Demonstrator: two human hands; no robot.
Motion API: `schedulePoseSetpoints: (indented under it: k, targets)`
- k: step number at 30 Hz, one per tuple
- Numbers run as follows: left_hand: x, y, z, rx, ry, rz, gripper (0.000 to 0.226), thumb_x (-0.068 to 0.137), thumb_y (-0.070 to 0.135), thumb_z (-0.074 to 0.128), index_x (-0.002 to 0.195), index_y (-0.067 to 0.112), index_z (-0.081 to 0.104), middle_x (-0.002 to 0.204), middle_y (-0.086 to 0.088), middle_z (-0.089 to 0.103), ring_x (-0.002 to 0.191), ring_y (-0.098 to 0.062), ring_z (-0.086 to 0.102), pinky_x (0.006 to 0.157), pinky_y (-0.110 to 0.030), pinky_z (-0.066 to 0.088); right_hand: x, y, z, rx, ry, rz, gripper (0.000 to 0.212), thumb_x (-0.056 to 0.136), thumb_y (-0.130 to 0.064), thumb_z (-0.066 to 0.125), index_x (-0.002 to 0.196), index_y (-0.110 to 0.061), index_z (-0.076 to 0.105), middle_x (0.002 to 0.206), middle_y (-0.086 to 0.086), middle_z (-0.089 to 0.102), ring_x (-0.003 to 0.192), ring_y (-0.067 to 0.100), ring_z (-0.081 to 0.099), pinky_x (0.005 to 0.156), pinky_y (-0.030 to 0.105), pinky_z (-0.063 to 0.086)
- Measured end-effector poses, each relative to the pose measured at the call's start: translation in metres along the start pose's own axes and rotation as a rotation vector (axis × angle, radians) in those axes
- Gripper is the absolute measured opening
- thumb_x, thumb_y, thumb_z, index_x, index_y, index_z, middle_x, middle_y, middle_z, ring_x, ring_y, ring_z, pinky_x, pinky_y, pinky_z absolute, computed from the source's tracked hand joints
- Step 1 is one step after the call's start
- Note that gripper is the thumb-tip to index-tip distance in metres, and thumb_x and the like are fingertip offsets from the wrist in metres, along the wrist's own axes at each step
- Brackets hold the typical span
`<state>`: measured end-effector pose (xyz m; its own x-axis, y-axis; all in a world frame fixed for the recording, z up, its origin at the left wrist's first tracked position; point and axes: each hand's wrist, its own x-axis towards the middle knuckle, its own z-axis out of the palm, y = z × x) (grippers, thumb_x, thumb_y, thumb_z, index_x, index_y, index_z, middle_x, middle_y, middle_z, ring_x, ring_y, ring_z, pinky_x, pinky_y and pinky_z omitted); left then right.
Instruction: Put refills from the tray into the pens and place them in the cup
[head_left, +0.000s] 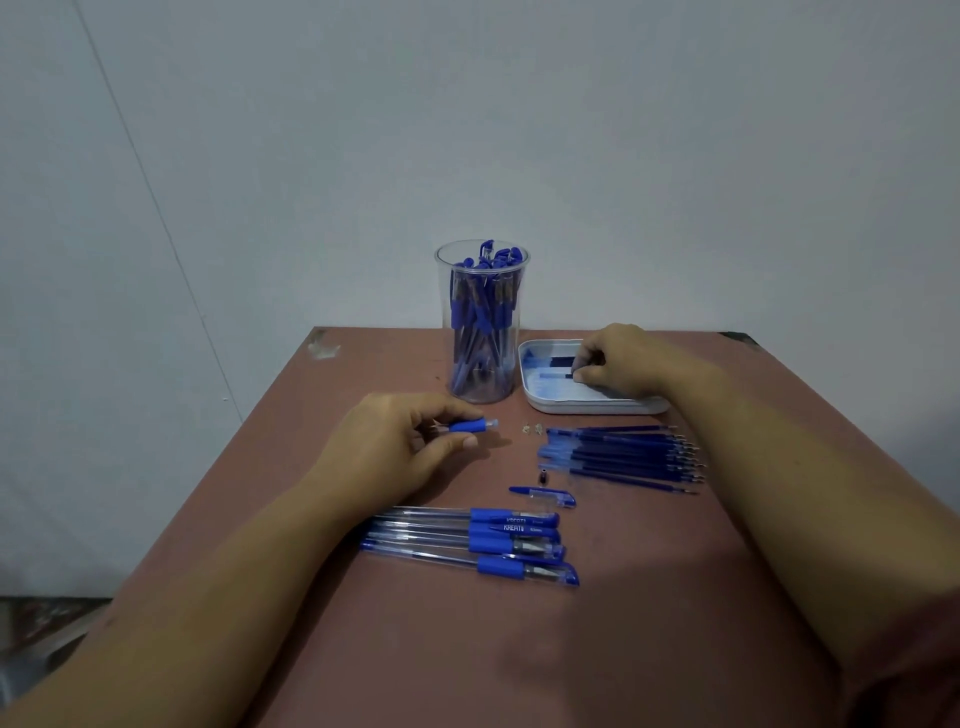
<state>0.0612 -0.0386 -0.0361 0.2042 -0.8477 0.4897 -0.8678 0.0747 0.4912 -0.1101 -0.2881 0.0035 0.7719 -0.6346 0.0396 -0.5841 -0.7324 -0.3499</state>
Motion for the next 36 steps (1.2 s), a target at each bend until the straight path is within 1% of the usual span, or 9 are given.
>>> schedulePoseSetpoints:
  k: [3, 5, 12, 15, 19, 22, 26, 31, 36]
  targets:
    - [-0.001, -0.001, 0.0, 0.006, 0.006, -0.011, 0.025, 0.084, 0.038, 0.073, 0.108, 0.045, 0.071, 0.091, 0.025, 0.072, 0.082, 0.001, 0.065, 0.073, -0.026, 0.055, -0.008, -0.005, -0.005, -0.016, 0.009, -0.03, 0.006, 0.093, -0.024, 0.06, 0.088, -0.026, 0.062, 0.092, -0.004, 0.064, 0.08, 0.012, 0.059, 0.065, 0.026, 0.045]
    - [-0.001, 0.0, -0.001, 0.001, 0.011, -0.004, 0.025, 0.084, 0.038, 0.074, 0.108, 0.043, 0.071, 0.093, 0.024, 0.072, 0.082, 0.001, 0.065, 0.074, -0.027, 0.055, -0.019, -0.012, -0.012, 0.025, 0.041, -0.072, 0.004, 0.094, -0.024, 0.06, 0.092, -0.027, 0.061, 0.092, -0.003, 0.064, 0.084, 0.015, 0.06, 0.07, 0.028, 0.049]
    - [-0.001, 0.002, 0.0, -0.017, 0.004, -0.006, 0.023, 0.083, 0.041, 0.073, 0.106, 0.045, 0.071, 0.088, 0.022, 0.072, 0.077, -0.004, 0.065, 0.072, -0.03, 0.055, -0.091, -0.043, -0.027, 0.145, 0.12, -0.218, 0.012, 0.092, -0.024, 0.064, 0.102, -0.031, 0.066, 0.091, -0.013, 0.063, 0.084, 0.0, 0.055, 0.07, 0.009, 0.044]
    - [-0.002, 0.008, 0.0, -0.024, 0.0, 0.024, 0.024, 0.083, 0.042, 0.071, 0.107, 0.042, 0.072, 0.092, 0.022, 0.072, 0.079, -0.005, 0.066, 0.073, -0.031, 0.056, -0.115, -0.045, -0.022, 0.193, 0.157, -0.256, 0.014, 0.089, -0.023, 0.068, 0.098, -0.034, 0.067, 0.089, -0.013, 0.065, 0.084, 0.002, 0.057, 0.072, 0.014, 0.046]
    - [-0.004, 0.013, 0.002, -0.024, 0.013, 0.042, 0.026, 0.082, 0.049, 0.07, 0.106, 0.04, 0.073, 0.09, 0.022, 0.072, 0.077, -0.007, 0.066, 0.071, -0.033, 0.056, -0.128, -0.039, -0.002, 0.247, 0.209, -0.287, 0.018, 0.086, -0.019, 0.072, 0.095, -0.034, 0.068, 0.091, -0.013, 0.065, 0.084, 0.006, 0.058, 0.072, 0.011, 0.043]
    - [-0.004, 0.015, 0.002, -0.026, 0.01, 0.047, 0.031, 0.08, 0.052, 0.065, 0.107, 0.039, 0.073, 0.089, 0.02, 0.072, 0.077, -0.007, 0.066, 0.07, -0.033, 0.056, -0.13, -0.036, 0.012, 0.271, 0.195, -0.297, 0.028, 0.086, -0.019, 0.072, 0.089, -0.045, 0.063, 0.09, -0.013, 0.065, 0.081, 0.009, 0.057, 0.07, 0.012, 0.044]
    - [-0.004, 0.015, 0.003, -0.046, 0.008, 0.049, 0.028, 0.081, 0.049, 0.068, 0.106, 0.038, 0.073, 0.09, 0.019, 0.073, 0.077, -0.008, 0.067, 0.071, -0.033, 0.056, -0.128, -0.037, 0.016, 0.301, 0.226, -0.305, 0.028, 0.085, -0.019, 0.073, 0.089, -0.046, 0.064, 0.087, -0.015, 0.064, 0.078, 0.01, 0.057, 0.069, 0.013, 0.045]
    - [-0.004, 0.018, 0.003, -0.055, 0.007, 0.056, 0.023, 0.082, 0.036, 0.075, 0.106, 0.035, 0.074, 0.089, 0.019, 0.073, 0.076, -0.007, 0.066, 0.07, -0.031, 0.056, -0.127, -0.039, 0.02, 0.313, 0.222, -0.323, 0.03, 0.084, -0.018, 0.074, 0.088, -0.045, 0.064, 0.084, -0.015, 0.064, 0.075, 0.009, 0.055, 0.066, 0.012, 0.043]
    - [-0.005, 0.019, 0.003, -0.083, -0.005, 0.053, 0.023, 0.082, 0.038, 0.073, 0.105, 0.035, 0.074, 0.089, 0.017, 0.073, 0.076, -0.009, 0.066, 0.071, -0.031, 0.056, -0.126, -0.042, 0.022, 0.34, 0.214, -0.339, 0.031, 0.084, -0.015, 0.074, 0.087, -0.044, 0.063, 0.078, -0.013, 0.064, 0.07, 0.007, 0.055, 0.064, 0.014, 0.045]
